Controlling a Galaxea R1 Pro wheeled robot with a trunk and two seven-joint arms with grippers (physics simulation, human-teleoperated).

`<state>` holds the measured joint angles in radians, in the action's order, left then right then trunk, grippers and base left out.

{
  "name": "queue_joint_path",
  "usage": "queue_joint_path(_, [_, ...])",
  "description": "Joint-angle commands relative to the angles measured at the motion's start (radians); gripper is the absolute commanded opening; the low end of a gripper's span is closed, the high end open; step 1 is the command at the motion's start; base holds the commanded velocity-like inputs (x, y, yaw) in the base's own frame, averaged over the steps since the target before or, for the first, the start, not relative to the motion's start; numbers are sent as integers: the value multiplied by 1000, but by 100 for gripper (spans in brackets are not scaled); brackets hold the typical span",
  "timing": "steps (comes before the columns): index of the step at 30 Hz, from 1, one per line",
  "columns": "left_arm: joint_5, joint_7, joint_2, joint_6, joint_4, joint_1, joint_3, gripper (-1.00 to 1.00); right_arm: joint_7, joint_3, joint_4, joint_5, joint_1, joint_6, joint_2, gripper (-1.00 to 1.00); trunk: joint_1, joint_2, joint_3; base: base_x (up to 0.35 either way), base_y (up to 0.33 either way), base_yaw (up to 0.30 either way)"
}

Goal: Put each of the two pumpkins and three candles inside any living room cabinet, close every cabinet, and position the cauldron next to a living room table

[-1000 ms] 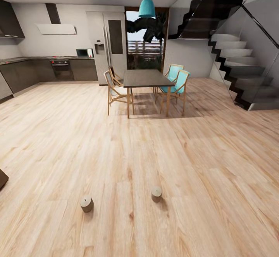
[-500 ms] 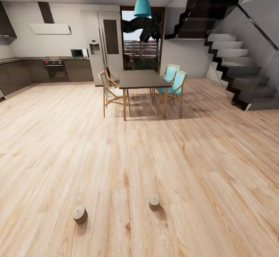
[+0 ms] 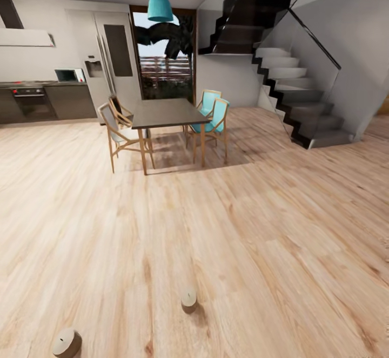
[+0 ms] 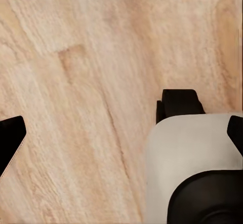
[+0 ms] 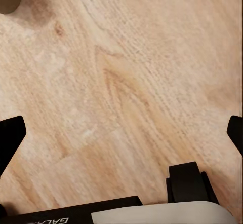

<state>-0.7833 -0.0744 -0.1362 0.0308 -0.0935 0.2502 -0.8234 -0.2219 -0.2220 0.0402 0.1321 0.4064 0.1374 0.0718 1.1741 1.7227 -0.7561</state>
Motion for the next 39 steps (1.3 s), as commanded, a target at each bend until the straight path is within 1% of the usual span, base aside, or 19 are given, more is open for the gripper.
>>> queue_joint_path(1, [-7, -5, -1, 1, -2, 0, -9, 100, -7, -1, 4, 10, 2, 5, 0, 100, 0, 0, -1, 173, -97, -290])
queue_joint_path(6, [-7, -5, 0, 1, -2, 0, -8, 100, -7, 1, 5, 7, 2, 4, 0, 100, 0, 0, -1, 50, -27, -156])
queue_joint_path(14, [-8, -5, 0, 1, -2, 0, -8, 100, -7, 2, 4, 5, 2, 4, 0, 100, 0, 0, -1, 3, -3, -12])
queue_joint_path(18, [-7, -6, 6, 1, -3, 0, -9, 100, -7, 2, 4, 5, 2, 4, 0, 100, 0, 0, -1, 24, -159, -1])
queue_joint_path(27, [-7, -7, 14, 1, -2, 0, -9, 100, -7, 3, 4, 4, 2, 5, 0, 100, 0, 0, -1, 202, -37, 0])
queue_joint_path(31, [-7, -7, 16, 1, -2, 0, -9, 100, -7, 3, 5, 3, 2, 13, 0, 100, 0, 0, -1, 58, -1, 0])
queue_joint_path(34, [-7, -7, 16, 1, -2, 0, -9, 100, -6, 3, 6, -12, 2, 21, 0, 100, 0, 0, -1, 9, 0, 0])
queue_joint_path(39, [-7, -7, 17, 1, -2, 0, -8, 100, -6, 3, 6, -22, 2, 23, 0, 100, 0, 0, -1, 2, 0, 0])
